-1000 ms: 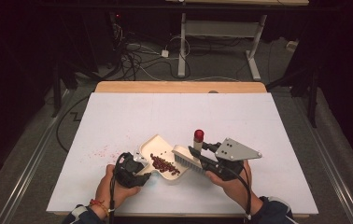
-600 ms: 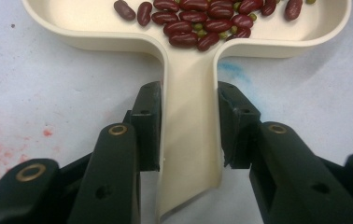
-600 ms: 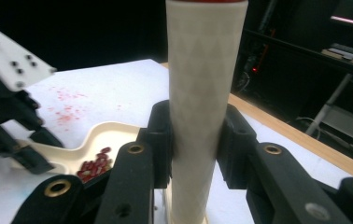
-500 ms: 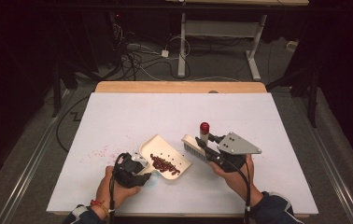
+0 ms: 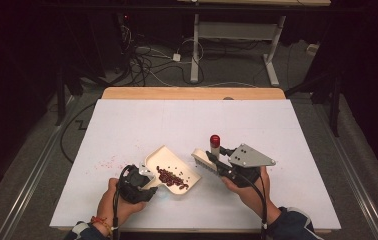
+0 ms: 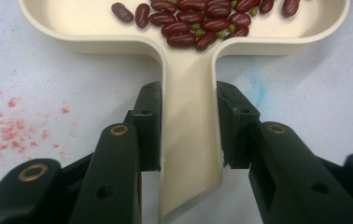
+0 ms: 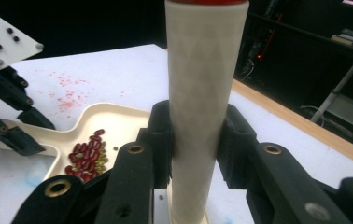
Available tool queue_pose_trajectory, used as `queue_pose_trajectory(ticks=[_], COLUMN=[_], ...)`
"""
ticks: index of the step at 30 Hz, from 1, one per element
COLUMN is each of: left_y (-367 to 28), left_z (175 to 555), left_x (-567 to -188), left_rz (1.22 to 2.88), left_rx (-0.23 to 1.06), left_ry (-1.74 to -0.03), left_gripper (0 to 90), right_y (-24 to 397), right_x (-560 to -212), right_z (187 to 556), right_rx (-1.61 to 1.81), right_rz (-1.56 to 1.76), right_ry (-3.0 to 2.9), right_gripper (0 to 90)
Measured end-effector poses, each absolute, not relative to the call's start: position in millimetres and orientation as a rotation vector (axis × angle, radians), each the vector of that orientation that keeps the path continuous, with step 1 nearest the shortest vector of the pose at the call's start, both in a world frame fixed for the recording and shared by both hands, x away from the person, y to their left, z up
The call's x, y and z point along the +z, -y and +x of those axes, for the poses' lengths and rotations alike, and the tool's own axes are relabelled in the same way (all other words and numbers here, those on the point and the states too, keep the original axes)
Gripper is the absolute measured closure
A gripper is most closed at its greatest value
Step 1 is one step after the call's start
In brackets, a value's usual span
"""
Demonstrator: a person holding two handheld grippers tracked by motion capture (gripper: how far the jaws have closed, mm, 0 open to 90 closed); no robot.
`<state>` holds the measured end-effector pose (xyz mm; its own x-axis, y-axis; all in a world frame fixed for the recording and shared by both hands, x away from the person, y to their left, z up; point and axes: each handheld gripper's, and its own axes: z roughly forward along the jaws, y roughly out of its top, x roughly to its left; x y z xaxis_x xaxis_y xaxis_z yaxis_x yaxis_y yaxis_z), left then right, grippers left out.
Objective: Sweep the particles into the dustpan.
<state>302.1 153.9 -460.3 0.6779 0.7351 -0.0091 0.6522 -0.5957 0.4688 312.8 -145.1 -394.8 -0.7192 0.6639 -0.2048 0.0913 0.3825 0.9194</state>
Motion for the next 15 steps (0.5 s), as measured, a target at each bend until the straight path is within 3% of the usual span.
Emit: queue_pose_trajectory(ticks=[15], left_y=[-152.2], left_z=[303.9], left_x=[-466.2], left_rz=[2.443], left_rx=[0.233], left_ry=[-1.095], left_gripper=[63.5], right_y=[146.1], right_x=[-380.8], right_z=[303.8], right_rx=[1.438], right_rz=[0.623], right_ry=[-2.08], right_gripper=[70.1])
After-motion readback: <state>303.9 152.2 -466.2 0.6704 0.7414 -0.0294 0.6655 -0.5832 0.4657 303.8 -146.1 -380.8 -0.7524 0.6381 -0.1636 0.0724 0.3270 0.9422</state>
